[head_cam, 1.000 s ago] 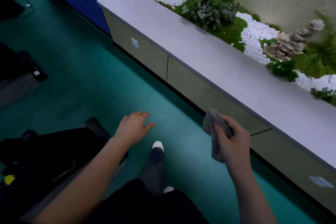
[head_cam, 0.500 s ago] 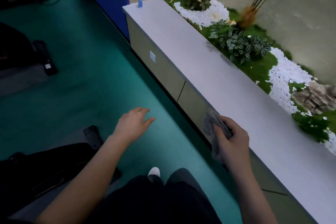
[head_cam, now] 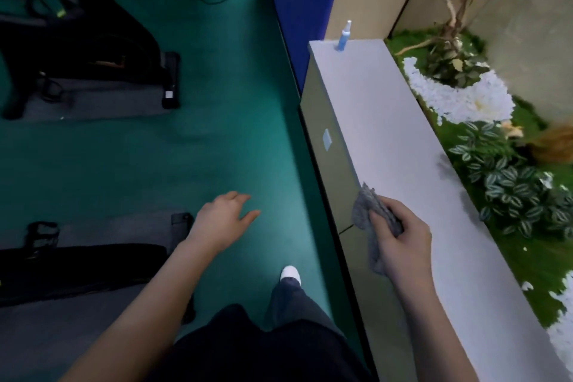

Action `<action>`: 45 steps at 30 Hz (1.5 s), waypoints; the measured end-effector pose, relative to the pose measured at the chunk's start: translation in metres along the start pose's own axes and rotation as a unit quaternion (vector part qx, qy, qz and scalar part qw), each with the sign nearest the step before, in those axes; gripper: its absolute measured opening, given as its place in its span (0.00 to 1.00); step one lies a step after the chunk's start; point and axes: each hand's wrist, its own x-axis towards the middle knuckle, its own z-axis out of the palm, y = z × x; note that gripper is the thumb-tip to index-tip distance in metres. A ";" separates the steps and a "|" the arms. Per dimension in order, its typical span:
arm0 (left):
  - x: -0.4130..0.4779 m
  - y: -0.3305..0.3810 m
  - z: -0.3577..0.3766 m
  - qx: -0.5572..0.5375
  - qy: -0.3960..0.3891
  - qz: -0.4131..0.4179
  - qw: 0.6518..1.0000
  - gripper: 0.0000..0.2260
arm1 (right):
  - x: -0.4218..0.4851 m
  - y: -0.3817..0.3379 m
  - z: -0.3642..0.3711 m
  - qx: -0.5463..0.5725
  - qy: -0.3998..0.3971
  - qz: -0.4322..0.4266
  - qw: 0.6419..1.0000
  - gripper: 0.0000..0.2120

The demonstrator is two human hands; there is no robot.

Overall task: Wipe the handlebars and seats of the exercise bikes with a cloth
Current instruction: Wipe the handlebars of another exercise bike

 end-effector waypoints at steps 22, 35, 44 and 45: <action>0.207 -0.112 -0.133 -0.087 0.110 -0.172 0.975 0.25 | 0.280 -0.091 0.221 -0.034 -0.216 -0.076 0.973 0.12; 0.274 -0.228 -0.211 -0.123 0.144 -0.273 0.943 0.24 | 0.378 -0.174 0.403 -0.055 -0.323 -0.152 0.933 0.12; 0.306 -0.294 -0.225 -0.163 0.145 -0.432 0.875 0.24 | 0.453 -0.215 0.535 -0.041 -0.466 -0.218 0.857 0.14; 0.311 -0.300 -0.228 -0.169 0.144 -0.452 0.864 0.24 | 0.464 -0.221 0.549 -0.040 -0.483 -0.224 0.846 0.15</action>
